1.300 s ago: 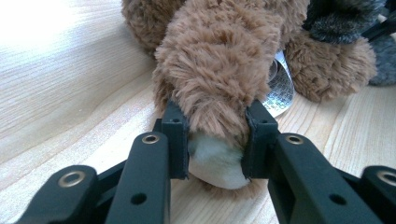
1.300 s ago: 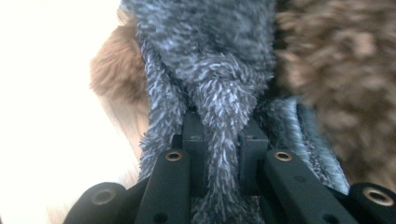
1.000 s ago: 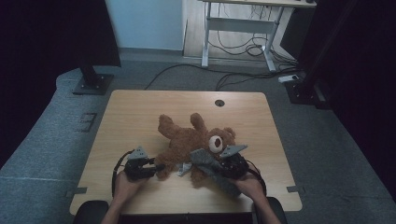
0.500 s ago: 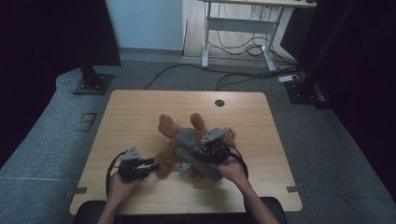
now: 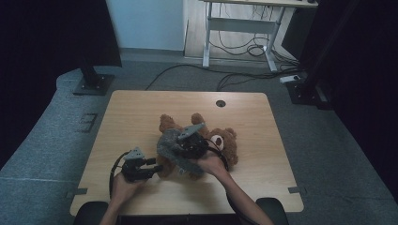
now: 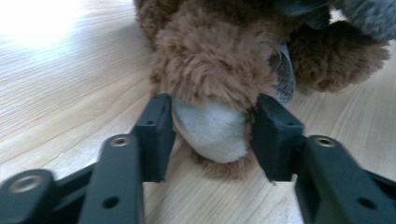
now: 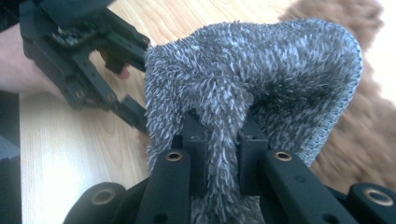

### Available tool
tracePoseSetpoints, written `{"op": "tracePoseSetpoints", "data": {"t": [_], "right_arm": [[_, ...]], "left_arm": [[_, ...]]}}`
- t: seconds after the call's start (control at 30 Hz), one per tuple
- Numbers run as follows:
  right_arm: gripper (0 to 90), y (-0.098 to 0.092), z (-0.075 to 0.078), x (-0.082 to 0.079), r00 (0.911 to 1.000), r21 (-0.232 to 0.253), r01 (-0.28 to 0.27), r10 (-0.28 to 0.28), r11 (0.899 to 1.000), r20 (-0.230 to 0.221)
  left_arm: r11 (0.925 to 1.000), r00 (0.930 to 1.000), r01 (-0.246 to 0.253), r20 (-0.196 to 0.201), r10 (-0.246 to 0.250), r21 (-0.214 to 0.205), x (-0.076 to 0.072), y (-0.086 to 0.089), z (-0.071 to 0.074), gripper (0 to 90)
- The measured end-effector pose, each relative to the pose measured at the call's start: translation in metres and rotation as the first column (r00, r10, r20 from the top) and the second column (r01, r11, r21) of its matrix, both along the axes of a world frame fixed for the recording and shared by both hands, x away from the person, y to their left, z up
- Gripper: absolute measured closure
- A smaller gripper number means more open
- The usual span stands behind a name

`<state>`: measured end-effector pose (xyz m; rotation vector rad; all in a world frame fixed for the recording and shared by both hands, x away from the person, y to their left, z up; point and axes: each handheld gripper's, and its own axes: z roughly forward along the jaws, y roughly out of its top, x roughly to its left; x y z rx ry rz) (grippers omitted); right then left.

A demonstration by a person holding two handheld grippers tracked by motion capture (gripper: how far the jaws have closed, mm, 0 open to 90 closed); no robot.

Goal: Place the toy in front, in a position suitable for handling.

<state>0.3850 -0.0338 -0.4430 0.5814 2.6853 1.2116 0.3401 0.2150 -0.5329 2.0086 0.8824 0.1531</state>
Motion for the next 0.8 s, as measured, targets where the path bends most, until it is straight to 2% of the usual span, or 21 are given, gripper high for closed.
{"op": "tracePoseSetpoints", "data": {"t": [0.13,0.23,0.37,0.47,0.67,0.8], "right_arm": [[77.3,0.019,-0.006,0.001,0.9994,0.0,-0.032,0.032,0.999,-0.012],[77.3,0.033,-0.014,0.001,0.9982,-0.021,-0.057,0.056,0.998,-0.019],[77.3,0.044,-0.028,0.004,0.9978,-0.042,-0.057,0.056,0.997,-0.037],[77.4,0.044,-0.033,0.005,0.9983,-0.054,-0.044,0.042,0.998,-0.041],[77.8,0.035,-0.035,0.003,1.0,-0.131,-0.002,0.001,0.991,-0.009],[78.0,0.025,-0.039,0.001,0.9998,-0.132,0.009,-0.011,0.991,-0.016]], "left_arm": [[0.9999,0.9999,0.014,0.001,-0.014,0.0,0.0,-0.003,-0.001,65.9],[0.9999,0.9999,0.012,0.008,-0.012,0.009,0.0,-0.005,0.0,73.4],[0.9995,0.9997,0.009,0.024,-0.009,0.03,-0.002,-0.007,0.001,78.5],[0.9994,0.9996,0.009,0.026,-0.01,0.034,-0.002,-0.007,0.001,79.7],[0.9986,0.999,0.016,0.041,-0.018,0.051,-0.003,-0.009,0.0,81.0],[0.9986,0.9989,0.018,0.042,-0.02,0.049,-0.003,-0.009,0.0,81.1]]}}
